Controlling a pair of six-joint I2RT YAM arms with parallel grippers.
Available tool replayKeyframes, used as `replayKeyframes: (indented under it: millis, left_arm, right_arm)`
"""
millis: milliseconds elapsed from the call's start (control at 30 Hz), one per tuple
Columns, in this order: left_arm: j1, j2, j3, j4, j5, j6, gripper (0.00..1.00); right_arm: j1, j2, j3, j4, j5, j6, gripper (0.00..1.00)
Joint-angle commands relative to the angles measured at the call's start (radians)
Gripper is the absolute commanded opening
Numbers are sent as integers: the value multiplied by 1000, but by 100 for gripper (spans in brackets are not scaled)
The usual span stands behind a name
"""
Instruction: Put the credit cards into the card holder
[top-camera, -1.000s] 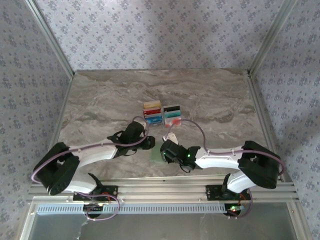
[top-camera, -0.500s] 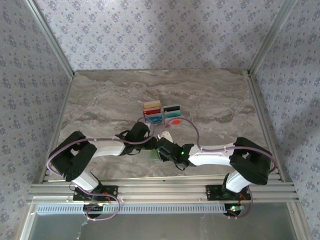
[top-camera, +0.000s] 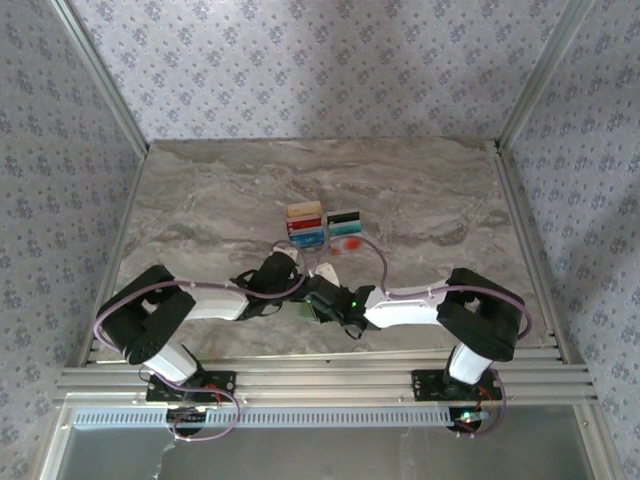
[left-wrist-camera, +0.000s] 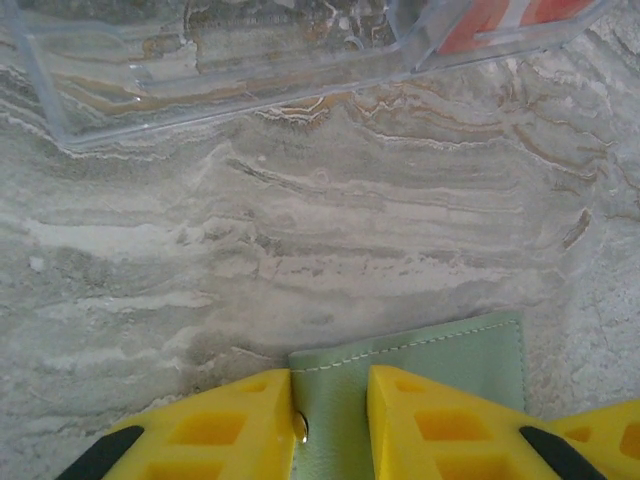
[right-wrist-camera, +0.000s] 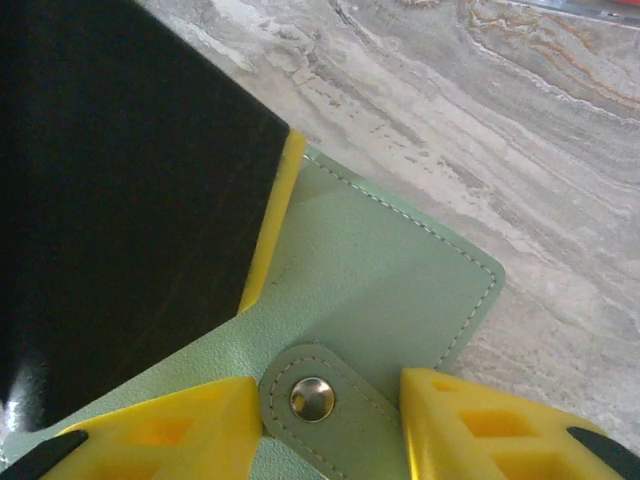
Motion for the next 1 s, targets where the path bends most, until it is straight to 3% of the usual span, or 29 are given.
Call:
replayKeyframes:
  millis: [0,100,267,500,967]
  left_arm:
    - [-33,89,-29,-34,45,-20,26]
    - [-40,96,-34,-21,45,-25,26]
    - [-48,107,-55,-4,25,-39,25]
    - [-64,110,-89,1,-25,-64,23]
    - [-72,138,-124,10,-89,-107,19]
  right_arm:
    - [0,98,5,46,16,2,45]
    - [2,117,5,31,56,18,40]
    - [5,102,-1,13,129,24,19]
    - [5,28,-23,-14,162,0,0]
    - [-93,-164,-178,100,-17,-42,0]
